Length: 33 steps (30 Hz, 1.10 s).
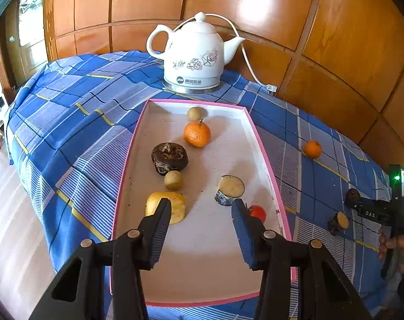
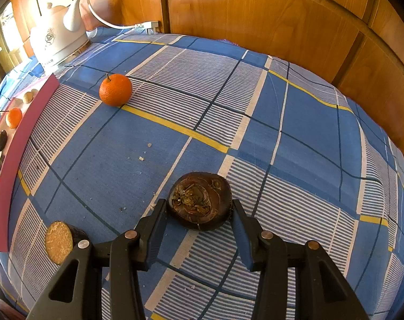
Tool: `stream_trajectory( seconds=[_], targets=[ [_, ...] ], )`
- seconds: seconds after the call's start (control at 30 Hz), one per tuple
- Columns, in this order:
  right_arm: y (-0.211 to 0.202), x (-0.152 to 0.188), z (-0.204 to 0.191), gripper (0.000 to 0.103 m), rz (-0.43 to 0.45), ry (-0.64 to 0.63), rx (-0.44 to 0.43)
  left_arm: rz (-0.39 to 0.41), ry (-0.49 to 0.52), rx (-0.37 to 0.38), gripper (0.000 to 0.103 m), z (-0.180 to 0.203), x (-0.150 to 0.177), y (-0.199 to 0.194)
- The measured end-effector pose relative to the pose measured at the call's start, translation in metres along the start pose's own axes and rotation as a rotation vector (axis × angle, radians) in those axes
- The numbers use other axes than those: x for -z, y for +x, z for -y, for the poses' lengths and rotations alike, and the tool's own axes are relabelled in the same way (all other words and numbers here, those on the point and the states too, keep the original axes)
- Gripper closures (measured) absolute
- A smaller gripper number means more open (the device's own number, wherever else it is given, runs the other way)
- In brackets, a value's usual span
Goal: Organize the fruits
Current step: 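Carry the dark brown slice into the tray with the right tool and release it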
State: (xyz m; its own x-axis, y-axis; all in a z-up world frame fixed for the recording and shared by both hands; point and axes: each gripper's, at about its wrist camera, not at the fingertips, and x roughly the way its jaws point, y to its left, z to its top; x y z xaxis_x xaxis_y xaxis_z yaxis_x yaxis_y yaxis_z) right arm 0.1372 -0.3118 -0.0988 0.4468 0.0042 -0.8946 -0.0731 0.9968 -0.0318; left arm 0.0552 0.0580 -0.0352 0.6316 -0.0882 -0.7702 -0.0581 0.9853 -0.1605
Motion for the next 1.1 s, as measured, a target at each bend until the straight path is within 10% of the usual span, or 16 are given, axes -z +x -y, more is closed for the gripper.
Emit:
stream_trajectory(
  seconds=[0.4,1.1],
  targets=[
    [-0.041,-0.016,-0.035,0.056,0.063,-0.022,-0.106,0.014,-0.037,0.002,0.055,-0.016,0.004,-0.006],
    [-0.051,-0.062,-0.249,0.056,0.097,-0.293,-0.364,0.056,-0.099,-0.037,0.055,-0.053,0.007,-0.018]
  ],
)
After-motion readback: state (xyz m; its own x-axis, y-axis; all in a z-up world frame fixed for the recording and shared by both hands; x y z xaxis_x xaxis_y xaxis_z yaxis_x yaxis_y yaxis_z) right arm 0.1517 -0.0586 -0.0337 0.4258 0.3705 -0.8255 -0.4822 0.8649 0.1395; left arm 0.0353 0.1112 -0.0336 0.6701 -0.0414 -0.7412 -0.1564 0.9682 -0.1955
